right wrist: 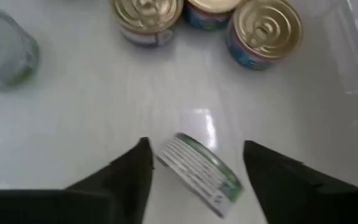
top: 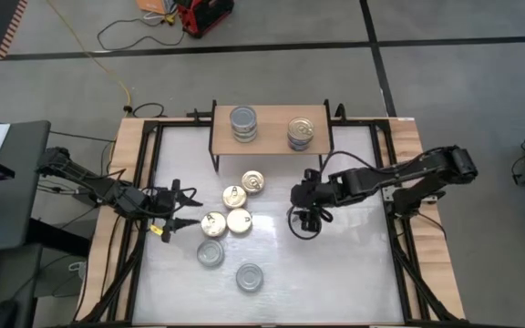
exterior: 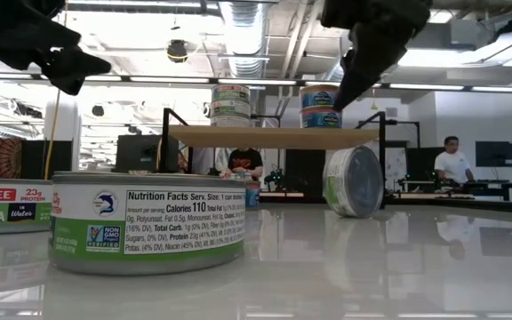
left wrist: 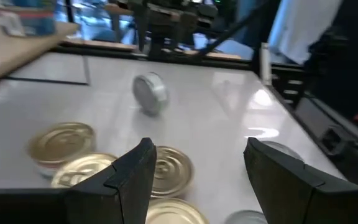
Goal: Stack canned seafood by type on shelf
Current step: Stack the green white tuna can on top of the other green white tuna cans on the shelf
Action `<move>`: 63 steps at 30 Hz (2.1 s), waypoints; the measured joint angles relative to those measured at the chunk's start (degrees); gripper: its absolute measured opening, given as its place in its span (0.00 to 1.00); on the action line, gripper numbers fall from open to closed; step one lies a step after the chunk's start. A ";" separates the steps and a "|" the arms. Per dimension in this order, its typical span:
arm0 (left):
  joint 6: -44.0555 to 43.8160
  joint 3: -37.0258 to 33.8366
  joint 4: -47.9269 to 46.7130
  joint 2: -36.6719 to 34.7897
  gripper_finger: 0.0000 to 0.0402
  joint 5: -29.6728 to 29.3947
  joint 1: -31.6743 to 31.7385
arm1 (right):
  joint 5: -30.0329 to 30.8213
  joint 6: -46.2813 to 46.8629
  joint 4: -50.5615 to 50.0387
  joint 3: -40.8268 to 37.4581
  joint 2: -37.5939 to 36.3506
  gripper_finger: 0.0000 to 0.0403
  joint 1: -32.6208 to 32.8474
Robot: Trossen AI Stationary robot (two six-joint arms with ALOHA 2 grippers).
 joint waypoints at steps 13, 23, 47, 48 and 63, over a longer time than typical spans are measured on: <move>0.56 0.02 0.09 -0.03 0.58 -3.30 0.00 | -8.85 -19.29 -10.44 4.96 5.11 0.78 -5.99; -2.31 0.02 -0.01 -0.01 0.58 -3.58 0.00 | -8.30 -34.44 -22.21 17.10 18.29 0.77 -3.59; -3.31 0.02 -1.47 0.01 0.58 3.39 -0.02 | -4.70 -34.39 -23.16 18.73 23.26 0.40 -3.57; -2.90 0.02 -1.92 0.01 0.58 2.43 -0.02 | -4.77 -33.52 -23.17 18.73 23.08 0.41 -3.77; 6.69 0.02 1.58 0.00 0.58 -8.68 0.00 | -10.91 -13.34 -13.67 21.25 17.50 0.40 -8.35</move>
